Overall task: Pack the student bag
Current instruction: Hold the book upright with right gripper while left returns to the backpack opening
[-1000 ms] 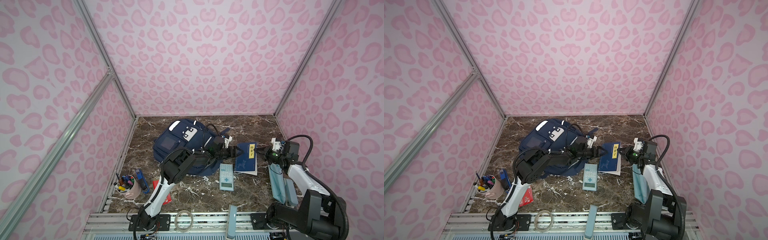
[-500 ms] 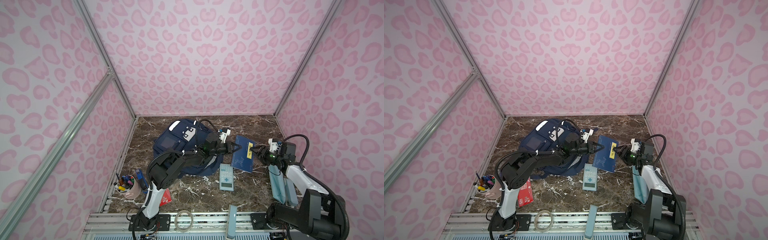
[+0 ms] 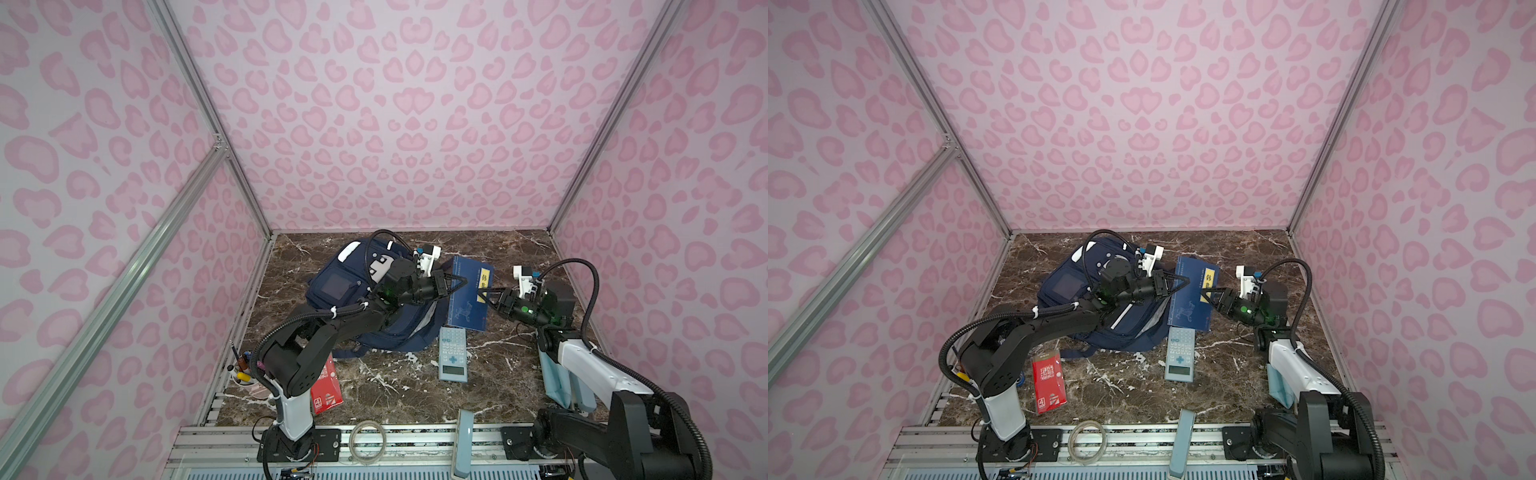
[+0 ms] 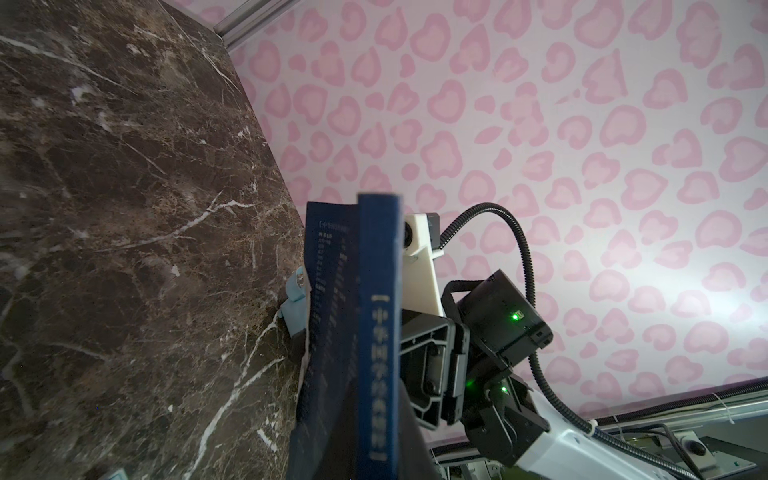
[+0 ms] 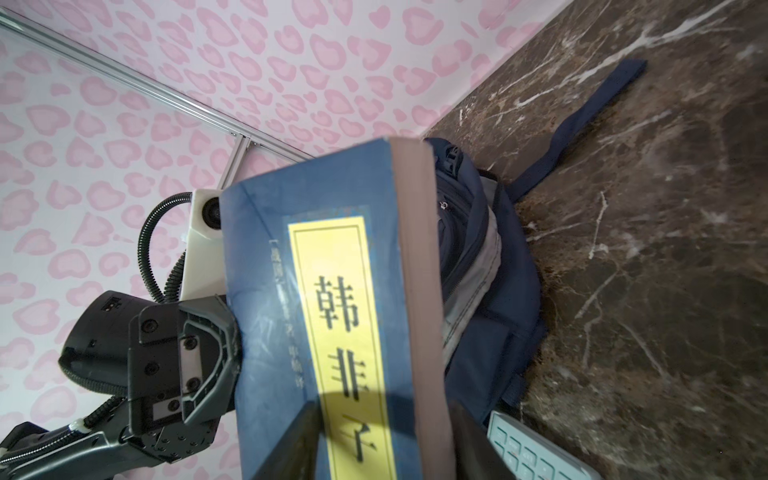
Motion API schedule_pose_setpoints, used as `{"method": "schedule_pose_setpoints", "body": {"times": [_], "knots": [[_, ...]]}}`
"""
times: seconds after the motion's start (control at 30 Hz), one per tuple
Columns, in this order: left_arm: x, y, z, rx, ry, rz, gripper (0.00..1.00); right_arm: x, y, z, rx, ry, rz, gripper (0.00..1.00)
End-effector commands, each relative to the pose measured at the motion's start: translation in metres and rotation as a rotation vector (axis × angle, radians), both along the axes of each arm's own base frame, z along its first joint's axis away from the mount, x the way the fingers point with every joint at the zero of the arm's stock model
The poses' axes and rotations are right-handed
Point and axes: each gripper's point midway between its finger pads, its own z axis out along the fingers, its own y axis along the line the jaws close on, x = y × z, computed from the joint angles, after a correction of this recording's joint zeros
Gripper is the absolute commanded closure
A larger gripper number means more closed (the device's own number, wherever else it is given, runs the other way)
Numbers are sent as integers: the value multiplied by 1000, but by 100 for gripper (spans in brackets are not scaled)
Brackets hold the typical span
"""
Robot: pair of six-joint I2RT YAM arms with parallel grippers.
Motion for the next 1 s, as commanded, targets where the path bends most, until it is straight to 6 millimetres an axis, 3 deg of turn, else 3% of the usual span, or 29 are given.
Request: {"method": "schedule_pose_setpoints", "body": {"times": [0.0, 0.17, 0.23, 0.33, 0.4, 0.43, 0.47, 0.5, 0.57, 0.6, 0.73, 0.83, 0.97], "knots": [[-6, 1, 20, -47, -63, -19, 97, 0, 2, 8, 22, -33, 4, 69], [-4, 2, 12, -35, -48, -9, 97, -3, -1, 4, -5, -22, -8, 98], [-2, 1, 8, -25, -39, -6, 96, -4, -1, 1, -13, -14, -8, 100], [3, 5, -1, 9, -30, 14, 86, -5, -3, -2, -19, -12, -11, 100], [3, 6, -5, 16, -28, 17, 95, -5, -3, -3, -29, -15, -12, 100], [2, 5, -3, 11, -27, 12, 97, -5, -3, -4, -37, -13, -9, 93], [0, 5, 1, -11, -24, -1, 97, -5, -3, -5, -46, -18, -5, 66], [-3, 5, 8, -47, -21, -20, 97, -5, -3, -6, -56, -23, 1, 31], [-10, 6, 27, -141, -16, -51, 97, -6, 0, 0, -60, -60, 33, 4], [-12, 7, 35, -177, -21, -65, 97, -7, 4, 6, -49, -88, 51, 2], [-18, 7, 57, -265, -31, -109, 97, -13, 20, 25, -11, -168, 104, 4], [-15, 5, 52, -263, -17, -106, 97, -15, 24, 31, 10, -187, 117, 15], [-12, 6, 39, -242, 7, -90, 97, -16, 18, 34, 37, -189, 103, 51]]}}
